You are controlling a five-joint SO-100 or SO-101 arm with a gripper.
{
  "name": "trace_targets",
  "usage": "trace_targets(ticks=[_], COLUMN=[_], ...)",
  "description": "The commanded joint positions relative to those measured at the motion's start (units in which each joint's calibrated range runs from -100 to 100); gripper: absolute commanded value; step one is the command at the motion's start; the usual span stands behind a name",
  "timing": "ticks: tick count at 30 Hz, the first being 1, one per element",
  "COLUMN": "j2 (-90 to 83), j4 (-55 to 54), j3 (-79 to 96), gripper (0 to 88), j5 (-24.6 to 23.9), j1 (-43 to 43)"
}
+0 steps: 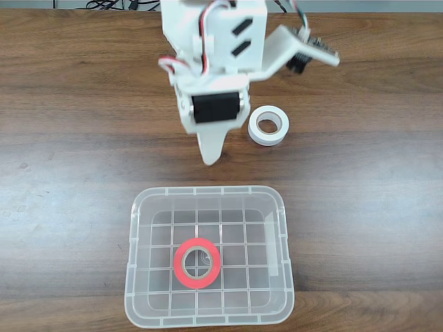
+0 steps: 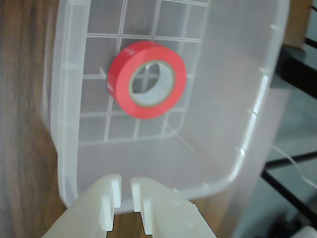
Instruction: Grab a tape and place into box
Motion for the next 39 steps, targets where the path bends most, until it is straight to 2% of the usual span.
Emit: trace_targets(ticks=[1, 8, 19, 30, 35, 39], j2=[-17.96, -34.05, -63.02, -82.16, -94.39, -102.68], j4=[3.22, 3.22, 1.25, -21.27, -27.26, -28.89], j3=[-1.66, 17.00, 58.27, 100.49, 116.26, 126.33], gripper=[1.3, 1.3, 1.3, 1.3, 1.2, 1.1], j5=[-0.30, -0.30, -0.30, -0.25, -0.36, -3.31], j1=[-0.88, -0.95, -1.83, -2.12, -1.90, -1.68])
